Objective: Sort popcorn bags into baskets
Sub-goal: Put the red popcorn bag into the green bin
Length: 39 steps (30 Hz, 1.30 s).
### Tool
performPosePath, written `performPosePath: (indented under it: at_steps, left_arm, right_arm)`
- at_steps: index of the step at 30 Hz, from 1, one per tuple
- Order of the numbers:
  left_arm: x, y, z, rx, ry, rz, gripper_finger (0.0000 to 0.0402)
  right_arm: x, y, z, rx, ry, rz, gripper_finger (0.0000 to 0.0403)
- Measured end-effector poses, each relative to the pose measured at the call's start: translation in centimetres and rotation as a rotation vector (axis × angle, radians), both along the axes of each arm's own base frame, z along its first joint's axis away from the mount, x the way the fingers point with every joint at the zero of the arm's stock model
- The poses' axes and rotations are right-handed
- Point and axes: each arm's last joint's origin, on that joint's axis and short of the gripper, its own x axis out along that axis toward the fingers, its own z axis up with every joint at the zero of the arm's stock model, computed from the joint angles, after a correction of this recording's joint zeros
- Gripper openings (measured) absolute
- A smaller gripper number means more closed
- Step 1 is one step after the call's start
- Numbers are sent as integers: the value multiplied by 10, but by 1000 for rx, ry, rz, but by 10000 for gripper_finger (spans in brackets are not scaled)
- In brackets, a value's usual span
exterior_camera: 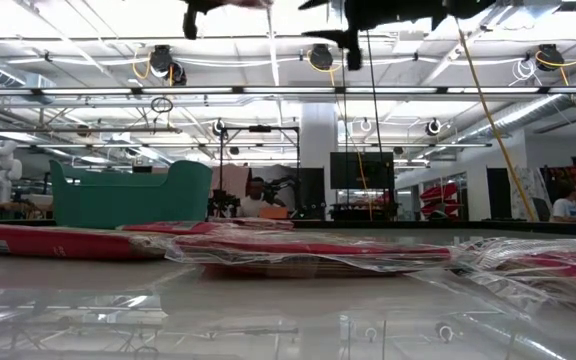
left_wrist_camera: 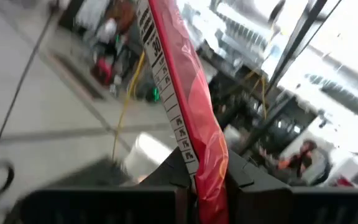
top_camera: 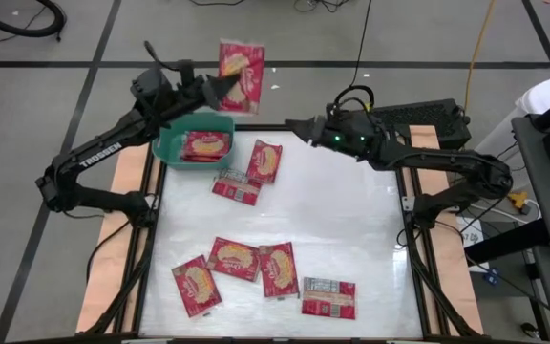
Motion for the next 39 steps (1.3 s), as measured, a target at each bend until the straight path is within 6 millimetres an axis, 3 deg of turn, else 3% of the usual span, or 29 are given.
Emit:
performPosePath:
  at_steps: [6, 17, 25, 29, 34, 39]
  left_arm:
    - [2, 2, 4, 54, -38, 44, 20]
    - [18, 5, -3, 74, -43, 31, 36]
    - [20, 7, -4, 51, -58, 23, 20]
    - [28, 9, -10, 3, -53, -9, 37]
    - [39, 13, -17, -32, -76, -27, 30]
    - [47, 19, -22, -60, -117, -25, 19]
  right_arm:
    - [21, -5, 4, 57, -179, -41, 179]
    - [65, -10, 32, -73, -117, -77, 179]
    - [62, -26, 33, -121, -112, -124, 177]
    - [57, -38, 36, -153, -127, -124, 163]
    - [53, -49, 36, -175, -118, -72, 120]
    - [48, -60, 33, -180, -89, -29, 49]
